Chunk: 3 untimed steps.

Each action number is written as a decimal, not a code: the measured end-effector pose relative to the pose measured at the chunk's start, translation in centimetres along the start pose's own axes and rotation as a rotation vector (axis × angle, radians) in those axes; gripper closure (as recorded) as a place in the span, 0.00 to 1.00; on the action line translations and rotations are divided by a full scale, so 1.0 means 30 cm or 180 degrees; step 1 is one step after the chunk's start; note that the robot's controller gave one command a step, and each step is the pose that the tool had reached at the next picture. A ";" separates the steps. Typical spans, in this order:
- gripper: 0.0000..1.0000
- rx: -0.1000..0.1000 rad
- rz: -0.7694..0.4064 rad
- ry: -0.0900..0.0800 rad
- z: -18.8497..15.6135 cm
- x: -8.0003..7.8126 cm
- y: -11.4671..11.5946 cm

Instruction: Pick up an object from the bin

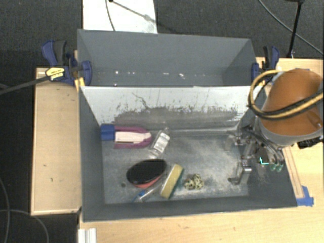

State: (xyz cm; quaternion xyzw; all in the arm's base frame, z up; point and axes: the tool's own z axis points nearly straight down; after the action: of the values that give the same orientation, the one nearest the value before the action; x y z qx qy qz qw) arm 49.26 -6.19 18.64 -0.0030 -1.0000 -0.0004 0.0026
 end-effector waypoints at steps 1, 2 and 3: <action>0.00 -0.0006 -0.0756 -0.0010 0.397 0.001 0.355; 0.00 0.0004 -0.0913 -0.0044 0.279 -0.158 0.375; 0.00 0.0007 -0.1871 -0.0018 0.288 0.022 0.368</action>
Offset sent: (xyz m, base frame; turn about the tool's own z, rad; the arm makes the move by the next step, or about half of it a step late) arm 0.0004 0.1031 -0.1164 -0.2296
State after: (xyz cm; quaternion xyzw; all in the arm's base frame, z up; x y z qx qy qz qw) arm 48.62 4.86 10.01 0.2868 -0.9580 -0.0001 -0.0004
